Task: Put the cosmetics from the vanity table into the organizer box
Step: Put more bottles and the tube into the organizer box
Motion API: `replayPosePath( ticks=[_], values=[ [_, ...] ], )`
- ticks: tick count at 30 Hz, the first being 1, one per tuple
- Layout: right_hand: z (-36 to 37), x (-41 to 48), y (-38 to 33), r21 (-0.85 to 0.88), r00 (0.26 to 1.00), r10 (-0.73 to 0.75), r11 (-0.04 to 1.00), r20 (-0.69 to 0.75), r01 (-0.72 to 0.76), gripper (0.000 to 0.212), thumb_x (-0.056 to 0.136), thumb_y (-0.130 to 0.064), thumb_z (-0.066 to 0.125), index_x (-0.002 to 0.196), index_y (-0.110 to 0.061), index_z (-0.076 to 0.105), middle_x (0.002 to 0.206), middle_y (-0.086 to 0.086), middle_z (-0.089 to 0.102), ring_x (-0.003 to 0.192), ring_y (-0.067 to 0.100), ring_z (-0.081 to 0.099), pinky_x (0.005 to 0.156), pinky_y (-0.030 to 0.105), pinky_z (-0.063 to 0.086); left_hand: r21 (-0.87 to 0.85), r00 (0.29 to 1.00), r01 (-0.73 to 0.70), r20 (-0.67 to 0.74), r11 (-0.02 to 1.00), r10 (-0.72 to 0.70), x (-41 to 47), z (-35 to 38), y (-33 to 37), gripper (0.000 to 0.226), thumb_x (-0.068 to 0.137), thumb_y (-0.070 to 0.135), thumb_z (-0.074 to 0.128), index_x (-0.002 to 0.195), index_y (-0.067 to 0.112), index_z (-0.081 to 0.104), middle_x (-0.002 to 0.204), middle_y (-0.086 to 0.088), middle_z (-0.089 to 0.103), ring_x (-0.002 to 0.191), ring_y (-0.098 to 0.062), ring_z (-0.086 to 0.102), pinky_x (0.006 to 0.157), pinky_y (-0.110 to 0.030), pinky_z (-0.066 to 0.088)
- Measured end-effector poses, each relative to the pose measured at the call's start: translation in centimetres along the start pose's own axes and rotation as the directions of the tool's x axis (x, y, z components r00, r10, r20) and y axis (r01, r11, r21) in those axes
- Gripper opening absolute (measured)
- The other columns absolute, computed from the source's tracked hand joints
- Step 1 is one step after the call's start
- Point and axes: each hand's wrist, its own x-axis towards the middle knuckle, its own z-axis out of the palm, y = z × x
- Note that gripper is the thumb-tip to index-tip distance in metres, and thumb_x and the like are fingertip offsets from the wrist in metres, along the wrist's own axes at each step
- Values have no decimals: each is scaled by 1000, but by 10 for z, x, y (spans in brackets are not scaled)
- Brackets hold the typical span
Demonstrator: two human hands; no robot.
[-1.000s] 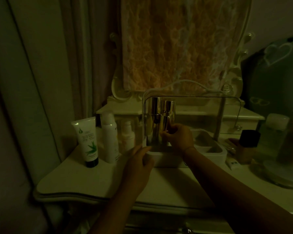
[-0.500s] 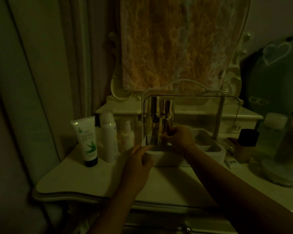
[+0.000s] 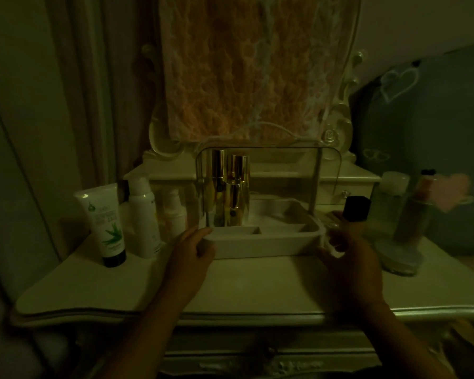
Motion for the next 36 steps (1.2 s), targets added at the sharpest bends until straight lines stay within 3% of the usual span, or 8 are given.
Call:
replayPosePath(
  ticks=[2, 6, 15, 29, 36],
  values=[
    [-7, 2, 13, -85, 999, 39, 996, 24, -37, 44, 74, -29, 75, 113, -16, 60, 98, 5, 65, 82, 17, 56, 57, 22, 40, 5, 1000, -2, 0, 1000, 2, 0, 0, 0, 35, 87, 15, 57, 121, 19, 55, 138, -6, 41, 122, -23, 43, 103, -46, 41],
    [-12, 10, 26, -204, 990, 120, 973, 69, -104, 34, 76, -31, 72, 104, -14, 62, 101, 9, 67, 90, 29, 63, 71, 32, 47, 34, 1000, 2, -6, 999, -1, 0, 0, 0, 35, 87, 17, 55, 122, 21, 55, 136, -6, 43, 118, -23, 46, 99, -45, 44],
    [-1, 22, 21, -371, 958, 283, 894, 37, -250, 43, 79, -42, 64, 111, -13, 61, 100, 12, 67, 94, 33, 62, 84, 42, 52, 39, 999, -24, -24, 999, 25, -2, 0, 0, 36, 87, 14, 55, 123, 18, 54, 135, -8, 43, 106, -16, 48, 87, -31, 44],
    [-25, -6, 9, -374, 945, 324, 881, 36, -288, 31, 78, -40, 67, 94, -14, 65, 101, 9, 65, 94, 30, 61, 88, 44, 49, 54, 999, -22, -28, 998, 23, -3, 0, 0, 37, 88, 16, 54, 124, 21, 52, 134, -5, 43, 104, -12, 46, 81, -27, 40],
    [-54, -43, 7, -357, 952, 298, 898, 64, -257, 33, 77, -41, 68, 99, -17, 68, 107, 7, 62, 100, 28, 57, 89, 48, 47, 65, 999, -27, -30, 998, 29, -1, 1, 0, 36, 87, 16, 54, 123, 20, 53, 134, -5, 44, 104, -13, 47, 82, -27, 40]
  ],
)
